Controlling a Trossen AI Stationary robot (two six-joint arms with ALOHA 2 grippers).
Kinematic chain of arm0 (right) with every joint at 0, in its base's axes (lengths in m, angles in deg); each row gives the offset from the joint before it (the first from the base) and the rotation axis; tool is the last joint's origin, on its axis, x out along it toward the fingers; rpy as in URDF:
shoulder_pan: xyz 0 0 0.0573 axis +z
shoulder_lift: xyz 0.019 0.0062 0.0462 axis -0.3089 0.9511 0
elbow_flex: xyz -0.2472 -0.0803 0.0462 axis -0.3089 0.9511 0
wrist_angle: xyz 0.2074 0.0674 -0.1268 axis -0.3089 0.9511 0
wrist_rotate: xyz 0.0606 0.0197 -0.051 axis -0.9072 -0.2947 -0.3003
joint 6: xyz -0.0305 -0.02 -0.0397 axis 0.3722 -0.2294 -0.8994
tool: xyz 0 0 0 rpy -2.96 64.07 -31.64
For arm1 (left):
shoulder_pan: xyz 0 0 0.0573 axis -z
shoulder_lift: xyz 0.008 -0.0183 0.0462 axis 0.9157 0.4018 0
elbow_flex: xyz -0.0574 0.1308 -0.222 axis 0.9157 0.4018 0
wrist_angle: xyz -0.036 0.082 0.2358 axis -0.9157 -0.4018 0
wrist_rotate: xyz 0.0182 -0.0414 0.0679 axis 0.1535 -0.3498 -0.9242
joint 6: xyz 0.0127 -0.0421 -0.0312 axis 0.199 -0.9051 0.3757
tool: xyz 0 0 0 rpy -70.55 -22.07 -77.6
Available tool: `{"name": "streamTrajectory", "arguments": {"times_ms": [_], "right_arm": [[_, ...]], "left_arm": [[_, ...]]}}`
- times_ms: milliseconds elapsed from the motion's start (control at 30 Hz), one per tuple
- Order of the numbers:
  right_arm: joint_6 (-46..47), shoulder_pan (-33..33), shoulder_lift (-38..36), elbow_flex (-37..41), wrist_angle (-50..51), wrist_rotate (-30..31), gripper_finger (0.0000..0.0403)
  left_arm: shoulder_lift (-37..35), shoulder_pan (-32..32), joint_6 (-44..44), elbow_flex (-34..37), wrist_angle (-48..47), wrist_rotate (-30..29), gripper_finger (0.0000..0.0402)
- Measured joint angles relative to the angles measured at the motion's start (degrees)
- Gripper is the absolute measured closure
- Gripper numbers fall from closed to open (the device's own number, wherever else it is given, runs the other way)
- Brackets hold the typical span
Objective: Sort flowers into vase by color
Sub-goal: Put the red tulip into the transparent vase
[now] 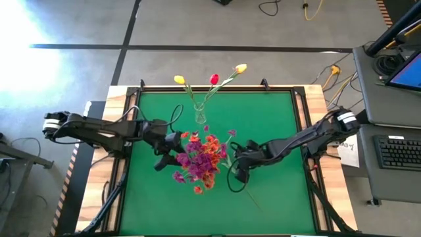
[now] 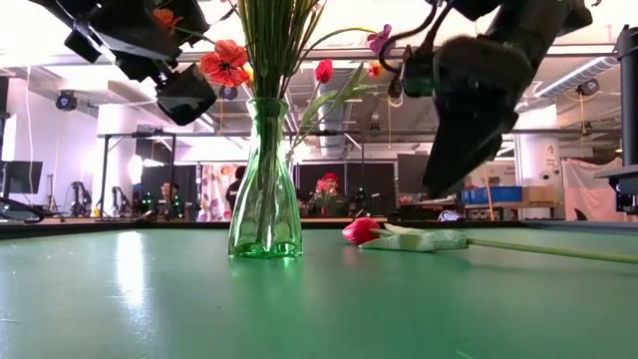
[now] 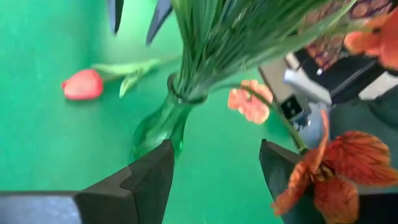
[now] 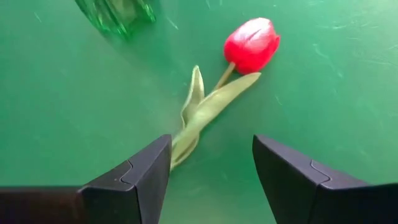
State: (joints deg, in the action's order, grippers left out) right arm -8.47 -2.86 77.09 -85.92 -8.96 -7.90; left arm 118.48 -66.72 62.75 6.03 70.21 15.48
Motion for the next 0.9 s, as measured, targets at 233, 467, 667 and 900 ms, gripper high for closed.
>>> {"name": "streamTrajectory", "arguments": {"times_ms": [233,467,667,900], "right_arm": [[8.8,0.0,0.0,0.0,1.1,-3.9,0.0186],[26.6,0.8,4.9,0.0,1.2,-13.2,0.0186],[33.5,1.5,7.2,-0.2,0.9,-14.5,0.0186],[33.7,1.7,7.7,-2.2,2.0,-13.3,0.0187]], "left_arm": [[-0.1,0.0,1.2,-2.8,-11.1,-0.2,0.0187],[-1.9,0.0,-0.7,-1.3,-15.6,-3.6,0.0199],[-4.3,0.0,-1.0,-0.6,-15.6,-3.6,0.0201],[-9.2,0.0,-1.1,-0.6,-20.3,-5.4,0.0201]]}}
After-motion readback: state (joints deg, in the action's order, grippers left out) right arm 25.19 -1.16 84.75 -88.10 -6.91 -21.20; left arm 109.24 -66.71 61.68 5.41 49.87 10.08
